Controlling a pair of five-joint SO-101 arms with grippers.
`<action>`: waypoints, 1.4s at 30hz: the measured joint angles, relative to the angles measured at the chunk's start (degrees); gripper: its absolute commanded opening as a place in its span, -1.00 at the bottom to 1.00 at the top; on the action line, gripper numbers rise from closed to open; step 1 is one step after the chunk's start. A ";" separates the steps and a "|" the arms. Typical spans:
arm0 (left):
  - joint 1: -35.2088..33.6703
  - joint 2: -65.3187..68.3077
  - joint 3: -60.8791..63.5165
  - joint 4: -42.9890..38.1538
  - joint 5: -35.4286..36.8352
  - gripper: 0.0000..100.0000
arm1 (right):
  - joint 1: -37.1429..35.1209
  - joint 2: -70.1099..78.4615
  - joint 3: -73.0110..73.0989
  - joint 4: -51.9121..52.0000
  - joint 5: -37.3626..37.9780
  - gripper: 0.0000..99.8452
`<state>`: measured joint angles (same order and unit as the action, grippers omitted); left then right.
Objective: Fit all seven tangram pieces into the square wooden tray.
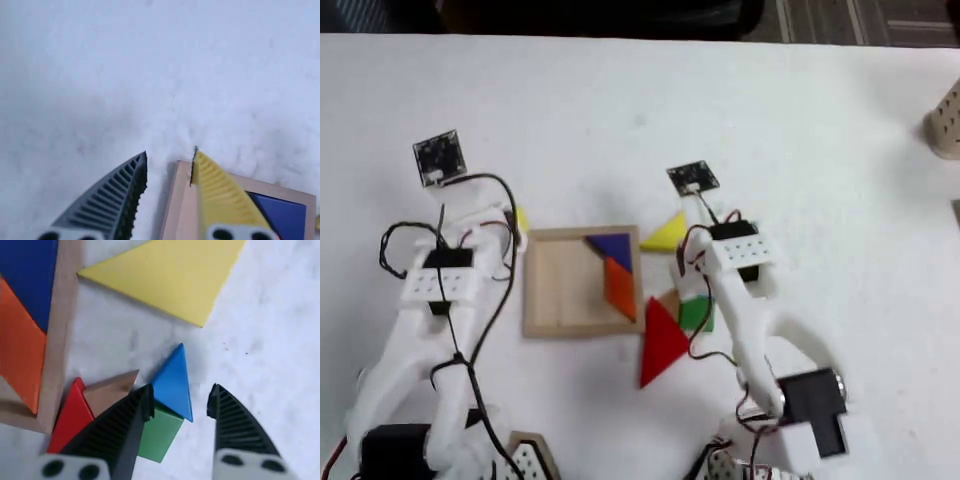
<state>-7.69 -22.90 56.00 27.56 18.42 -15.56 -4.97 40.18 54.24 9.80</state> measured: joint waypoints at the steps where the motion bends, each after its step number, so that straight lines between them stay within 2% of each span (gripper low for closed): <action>1: 0.00 0.00 0.00 0.00 0.00 -0.65 | 0.00 1.23 0.00 -0.70 0.00 -0.66; 8: 0.00 0.00 0.00 0.70 -0.18 -0.65 | -1.32 6.86 -4.04 1.05 0.09 -0.66; 13: 0.00 0.00 0.62 0.70 -3.78 -0.65 | -1.32 7.30 -4.75 1.41 0.09 -0.66; 24: 0.00 0.00 0.88 0.70 -4.40 -0.65 | -1.23 7.30 -4.75 1.41 0.09 -0.66; 26: 0.00 0.00 0.88 0.70 -4.40 -0.65 | -1.32 7.30 -4.75 1.41 0.09 -0.70; 31: 0.00 0.00 0.88 0.70 -4.40 -0.65 | -0.79 7.38 -4.84 1.14 0.09 -0.98; 42: 0.00 0.00 0.97 0.00 -4.40 -0.65 | -1.23 4.13 -4.75 2.64 0.00 -0.97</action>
<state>-7.69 -22.90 56.97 27.56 14.02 -16.79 -0.84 35.43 56.88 9.80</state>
